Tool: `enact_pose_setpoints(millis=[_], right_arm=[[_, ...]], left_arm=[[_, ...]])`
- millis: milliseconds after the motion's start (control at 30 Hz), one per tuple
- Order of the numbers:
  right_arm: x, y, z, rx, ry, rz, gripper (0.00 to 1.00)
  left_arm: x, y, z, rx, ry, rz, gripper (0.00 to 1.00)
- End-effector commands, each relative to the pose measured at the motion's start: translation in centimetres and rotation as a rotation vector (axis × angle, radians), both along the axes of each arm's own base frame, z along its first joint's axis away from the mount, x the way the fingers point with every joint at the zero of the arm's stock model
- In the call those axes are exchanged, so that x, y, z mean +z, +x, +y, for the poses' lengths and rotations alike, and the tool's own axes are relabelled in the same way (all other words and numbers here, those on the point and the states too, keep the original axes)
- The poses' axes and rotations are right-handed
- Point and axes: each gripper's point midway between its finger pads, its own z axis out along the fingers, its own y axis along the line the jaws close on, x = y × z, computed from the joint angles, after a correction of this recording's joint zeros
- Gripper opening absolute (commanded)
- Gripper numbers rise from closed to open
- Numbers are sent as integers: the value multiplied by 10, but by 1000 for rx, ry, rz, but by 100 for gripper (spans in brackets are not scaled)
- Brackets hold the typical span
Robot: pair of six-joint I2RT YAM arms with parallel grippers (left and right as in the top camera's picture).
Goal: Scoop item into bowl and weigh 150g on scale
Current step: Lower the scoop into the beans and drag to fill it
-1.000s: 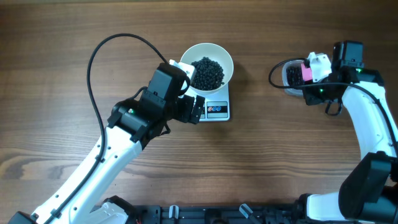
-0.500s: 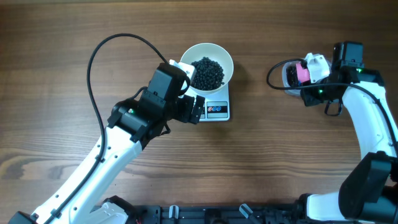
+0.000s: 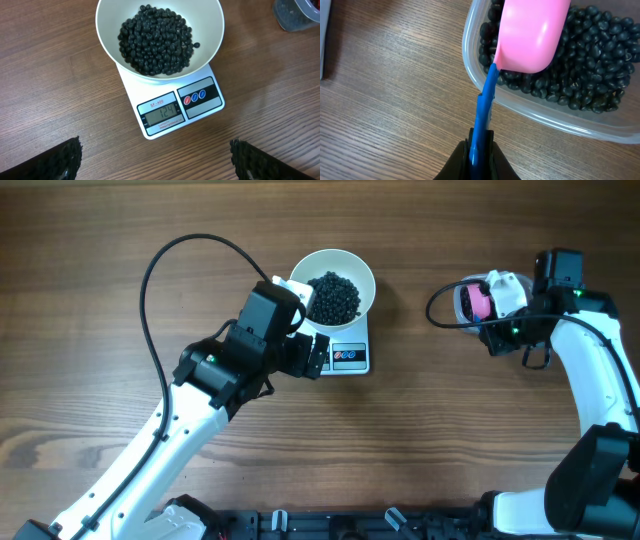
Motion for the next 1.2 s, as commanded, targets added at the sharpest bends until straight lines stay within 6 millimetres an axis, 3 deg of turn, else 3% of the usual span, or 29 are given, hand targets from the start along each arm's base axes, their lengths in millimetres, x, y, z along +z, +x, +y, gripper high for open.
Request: enact_pose_setpoints(millis=[0, 400, 1167], right_arm=[[-5, -5, 15, 50, 99, 23, 4], [5, -7, 5, -34, 262, 1, 4], [5, -5, 1, -107, 280, 9, 4]], left_arm=[[3, 3, -3, -12, -4, -7, 100], [3, 3, -3, -12, -4, -7, 100], [3, 3, -3, -12, -4, -7, 100]])
